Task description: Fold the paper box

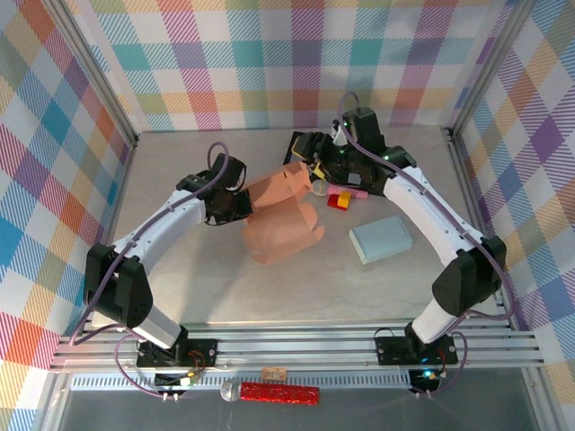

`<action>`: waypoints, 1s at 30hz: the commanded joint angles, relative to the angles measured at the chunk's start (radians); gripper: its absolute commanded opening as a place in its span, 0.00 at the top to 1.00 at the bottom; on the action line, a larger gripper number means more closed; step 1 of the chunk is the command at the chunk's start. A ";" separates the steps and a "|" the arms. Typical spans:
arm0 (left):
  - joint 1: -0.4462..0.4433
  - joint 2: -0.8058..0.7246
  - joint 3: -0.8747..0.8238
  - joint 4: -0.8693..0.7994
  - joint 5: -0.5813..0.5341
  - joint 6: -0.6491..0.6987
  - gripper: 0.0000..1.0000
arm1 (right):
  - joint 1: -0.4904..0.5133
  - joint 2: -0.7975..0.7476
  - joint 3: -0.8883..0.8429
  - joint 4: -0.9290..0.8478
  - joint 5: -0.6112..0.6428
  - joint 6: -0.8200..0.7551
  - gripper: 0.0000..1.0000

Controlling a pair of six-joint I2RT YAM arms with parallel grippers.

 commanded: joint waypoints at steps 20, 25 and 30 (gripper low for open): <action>0.117 0.177 0.154 -0.018 0.622 0.257 1.00 | -0.336 0.093 -0.148 0.093 -0.714 -0.445 0.58; 0.117 0.189 0.155 -0.025 0.640 0.267 1.00 | -0.334 0.099 -0.145 0.114 -0.750 -0.465 0.58; 0.117 0.193 0.160 -0.032 0.644 0.269 1.00 | -0.322 0.080 -0.177 0.140 -0.769 -0.461 0.59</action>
